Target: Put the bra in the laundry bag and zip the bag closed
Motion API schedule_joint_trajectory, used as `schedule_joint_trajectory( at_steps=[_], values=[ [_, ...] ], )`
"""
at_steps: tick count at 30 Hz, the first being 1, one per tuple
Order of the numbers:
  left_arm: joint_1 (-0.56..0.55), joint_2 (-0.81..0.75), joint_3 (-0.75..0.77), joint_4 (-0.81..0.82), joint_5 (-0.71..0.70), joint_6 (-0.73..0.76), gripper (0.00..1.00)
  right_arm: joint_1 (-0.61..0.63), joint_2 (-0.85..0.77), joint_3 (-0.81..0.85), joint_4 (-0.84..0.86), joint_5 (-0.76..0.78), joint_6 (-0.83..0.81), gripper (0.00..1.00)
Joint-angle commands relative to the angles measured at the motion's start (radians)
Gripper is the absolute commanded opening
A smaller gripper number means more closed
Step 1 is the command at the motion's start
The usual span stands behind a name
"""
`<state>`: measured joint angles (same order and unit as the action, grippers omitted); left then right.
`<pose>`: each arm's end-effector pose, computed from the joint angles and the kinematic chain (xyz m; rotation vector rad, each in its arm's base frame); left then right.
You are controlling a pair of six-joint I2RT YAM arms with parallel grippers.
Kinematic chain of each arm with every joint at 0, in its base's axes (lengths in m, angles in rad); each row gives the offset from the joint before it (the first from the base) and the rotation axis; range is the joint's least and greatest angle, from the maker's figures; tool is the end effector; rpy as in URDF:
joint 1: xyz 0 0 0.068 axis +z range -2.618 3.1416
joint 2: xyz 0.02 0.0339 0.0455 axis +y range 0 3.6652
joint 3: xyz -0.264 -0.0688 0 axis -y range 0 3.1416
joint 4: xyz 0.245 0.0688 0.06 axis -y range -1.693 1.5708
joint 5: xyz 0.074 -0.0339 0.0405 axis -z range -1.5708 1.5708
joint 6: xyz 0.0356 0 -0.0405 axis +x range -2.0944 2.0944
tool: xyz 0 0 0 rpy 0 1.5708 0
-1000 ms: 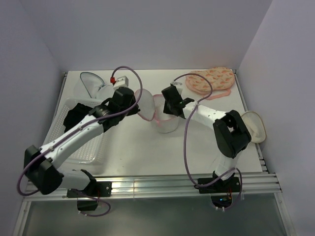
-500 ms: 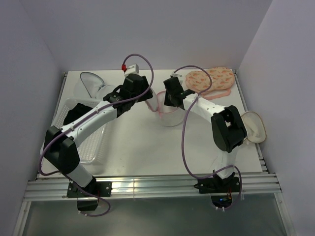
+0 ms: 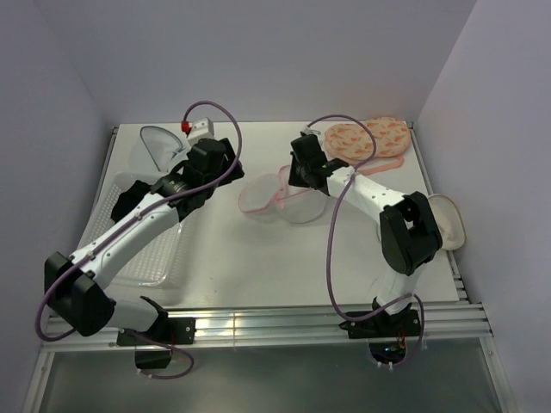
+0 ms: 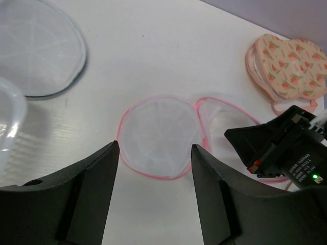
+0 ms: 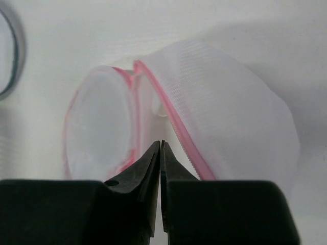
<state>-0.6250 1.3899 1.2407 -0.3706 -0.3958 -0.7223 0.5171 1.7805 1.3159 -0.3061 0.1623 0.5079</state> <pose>0.2646 -0.1740 0.3430 -0.3394 2.0457 -0.4223 0.3498 0.1923 0.2396 0.0700 2.3502 0.3207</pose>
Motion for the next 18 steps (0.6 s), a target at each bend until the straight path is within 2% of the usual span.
schedule_joint_trajectory(
  at_steps=[1,6,8,14,16,18],
  values=[
    [0.008,-0.087,0.008,-0.107,-0.133,-0.032,0.65,-0.005,-0.092,0.009,0.041,-0.067,0.011,0.1],
    [0.071,-0.175,-0.024,-0.263,-0.33,-0.164,0.66,-0.003,-0.154,0.019,0.076,-0.156,0.026,0.16],
    [0.143,-0.228,-0.073,-0.341,-0.362,-0.219,0.63,-0.003,-0.171,0.031,0.075,-0.207,0.029,0.18],
    [0.381,-0.342,-0.272,-0.384,-0.353,-0.327,0.69,0.001,-0.19,0.048,0.073,-0.268,0.041,0.25],
    [0.473,-0.351,-0.314,-0.344,-0.33,-0.324,0.69,0.014,-0.197,0.043,0.07,-0.274,0.04,0.26],
    [0.516,-0.341,-0.351,-0.268,-0.304,-0.295,0.68,0.037,-0.227,0.011,0.09,-0.265,0.041,0.26]
  ],
)
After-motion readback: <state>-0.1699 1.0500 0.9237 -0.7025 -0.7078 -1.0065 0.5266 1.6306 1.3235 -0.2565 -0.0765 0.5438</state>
